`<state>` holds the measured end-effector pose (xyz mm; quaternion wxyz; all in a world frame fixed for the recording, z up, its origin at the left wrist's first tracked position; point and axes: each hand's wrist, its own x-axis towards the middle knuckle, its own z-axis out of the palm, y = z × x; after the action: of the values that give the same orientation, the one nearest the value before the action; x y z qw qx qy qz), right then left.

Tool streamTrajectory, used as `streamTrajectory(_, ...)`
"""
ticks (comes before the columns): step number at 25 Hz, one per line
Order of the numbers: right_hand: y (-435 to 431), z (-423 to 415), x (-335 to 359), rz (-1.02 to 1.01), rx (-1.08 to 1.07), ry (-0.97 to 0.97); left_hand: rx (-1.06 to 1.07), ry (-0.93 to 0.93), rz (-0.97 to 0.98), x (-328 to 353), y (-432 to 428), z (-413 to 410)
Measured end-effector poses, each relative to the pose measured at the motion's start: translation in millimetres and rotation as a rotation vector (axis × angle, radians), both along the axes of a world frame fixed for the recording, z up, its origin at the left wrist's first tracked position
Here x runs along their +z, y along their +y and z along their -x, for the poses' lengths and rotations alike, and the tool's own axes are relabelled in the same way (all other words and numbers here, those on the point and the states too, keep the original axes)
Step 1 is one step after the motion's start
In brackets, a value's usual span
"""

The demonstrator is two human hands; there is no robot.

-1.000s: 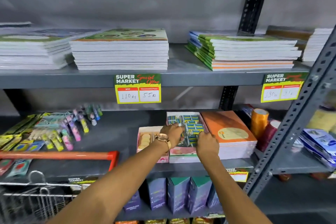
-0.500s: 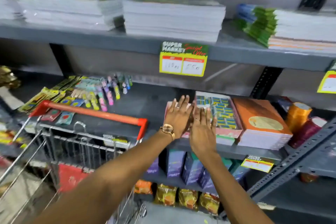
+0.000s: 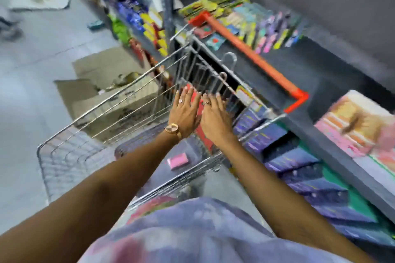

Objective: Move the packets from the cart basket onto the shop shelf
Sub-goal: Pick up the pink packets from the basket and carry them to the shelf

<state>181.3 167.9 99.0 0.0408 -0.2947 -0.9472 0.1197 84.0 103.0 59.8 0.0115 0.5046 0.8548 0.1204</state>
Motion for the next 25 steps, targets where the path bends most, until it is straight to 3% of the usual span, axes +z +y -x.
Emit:
streamTrajectory(7,-93.5,74.6,-89.0,0.197,0.384,-0.500,0.431,-0.330,0.299,-95.3,-154.4,43.2)
streamTrajectory(12,-110.9,90.5,-156.6,0.259,0.458,-0.689,0.467,-0.442,0.533,-155.0,-199.7,42.5)
streamTrajectory(20,-88.0,78.8,-278.0,0.237,0.371,-0.818,0.352,-0.472,0.774,-239.2,-197.6,38.7)
streamTrajectory(23,-76.8,67.6,-298.6,0.202,0.224,-0.791,0.416,-0.416,0.774,-248.6,-198.5,41.7)
streamTrajectory(25,-69.2,67.7,-306.5,0.142,0.235,-0.769,0.418,-0.413,0.726,-256.5,-193.9,45.2)
